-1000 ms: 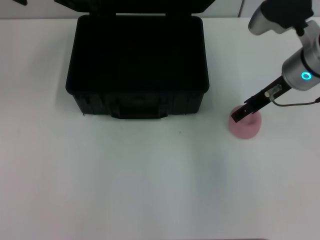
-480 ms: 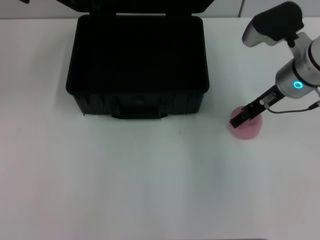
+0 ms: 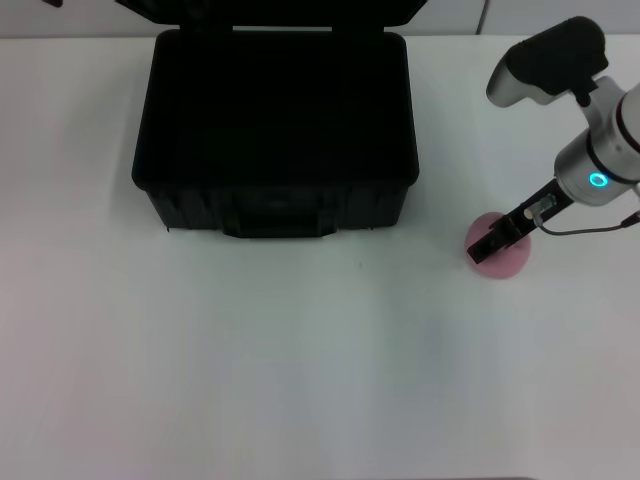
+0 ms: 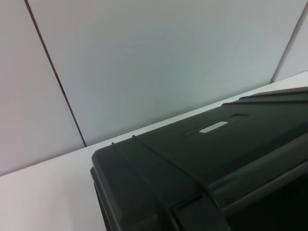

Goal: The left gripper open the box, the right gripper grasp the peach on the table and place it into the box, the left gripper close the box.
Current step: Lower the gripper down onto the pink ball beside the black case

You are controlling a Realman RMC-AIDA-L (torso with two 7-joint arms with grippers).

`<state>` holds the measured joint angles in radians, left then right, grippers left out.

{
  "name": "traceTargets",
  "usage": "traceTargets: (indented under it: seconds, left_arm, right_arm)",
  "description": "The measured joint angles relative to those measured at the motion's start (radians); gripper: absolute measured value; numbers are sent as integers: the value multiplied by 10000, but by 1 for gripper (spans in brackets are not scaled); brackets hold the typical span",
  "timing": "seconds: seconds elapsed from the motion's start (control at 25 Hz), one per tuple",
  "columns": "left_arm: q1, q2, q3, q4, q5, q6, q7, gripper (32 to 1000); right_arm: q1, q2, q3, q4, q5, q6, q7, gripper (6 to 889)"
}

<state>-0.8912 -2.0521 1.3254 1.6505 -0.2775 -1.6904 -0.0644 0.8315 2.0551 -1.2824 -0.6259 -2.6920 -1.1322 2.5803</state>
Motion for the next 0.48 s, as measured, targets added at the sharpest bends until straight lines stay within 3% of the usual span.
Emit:
traceTargets:
  seconds: [0.48]
  left_arm:
    - [-16,-4,0,0,-2,-1,0,384]
  right_arm:
    - [15,20,-1,117,-48,57,-8,846]
